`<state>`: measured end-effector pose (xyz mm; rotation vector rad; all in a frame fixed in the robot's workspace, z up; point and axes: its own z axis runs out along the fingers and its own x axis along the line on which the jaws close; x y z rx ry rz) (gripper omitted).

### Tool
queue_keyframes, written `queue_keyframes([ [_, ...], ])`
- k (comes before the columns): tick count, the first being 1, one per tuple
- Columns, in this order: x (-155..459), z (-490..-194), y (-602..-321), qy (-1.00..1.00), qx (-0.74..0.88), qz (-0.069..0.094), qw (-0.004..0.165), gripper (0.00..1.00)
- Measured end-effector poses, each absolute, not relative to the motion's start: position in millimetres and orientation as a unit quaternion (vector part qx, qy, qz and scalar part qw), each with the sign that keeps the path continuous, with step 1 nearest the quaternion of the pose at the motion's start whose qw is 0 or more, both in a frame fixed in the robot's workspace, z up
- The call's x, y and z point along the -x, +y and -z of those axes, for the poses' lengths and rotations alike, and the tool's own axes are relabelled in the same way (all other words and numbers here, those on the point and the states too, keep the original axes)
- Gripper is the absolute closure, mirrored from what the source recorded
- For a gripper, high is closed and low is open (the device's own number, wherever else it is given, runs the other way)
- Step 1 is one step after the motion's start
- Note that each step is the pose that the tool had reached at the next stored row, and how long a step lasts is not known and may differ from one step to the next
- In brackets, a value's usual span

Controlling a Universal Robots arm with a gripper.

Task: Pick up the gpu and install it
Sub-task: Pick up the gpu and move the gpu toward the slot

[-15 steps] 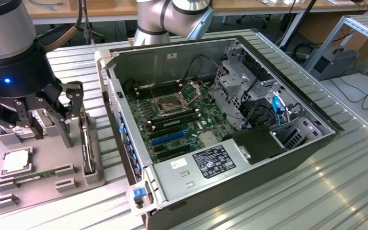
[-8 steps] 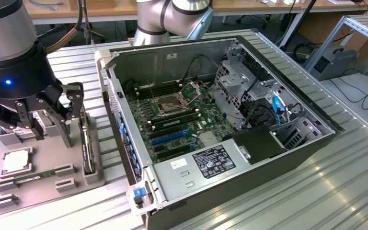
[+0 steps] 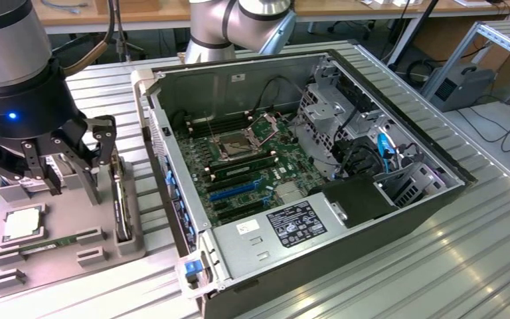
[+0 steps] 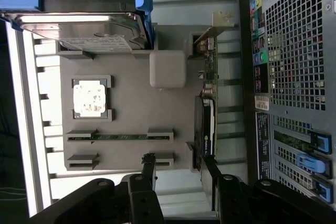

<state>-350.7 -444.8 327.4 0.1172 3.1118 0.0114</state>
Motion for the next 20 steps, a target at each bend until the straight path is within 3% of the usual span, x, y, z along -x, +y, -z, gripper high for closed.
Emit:
queue_keyframes([
  [20,350.6,-321.1,-444.8,0.999,-0.038,-0.004,0.014,0.52],
])
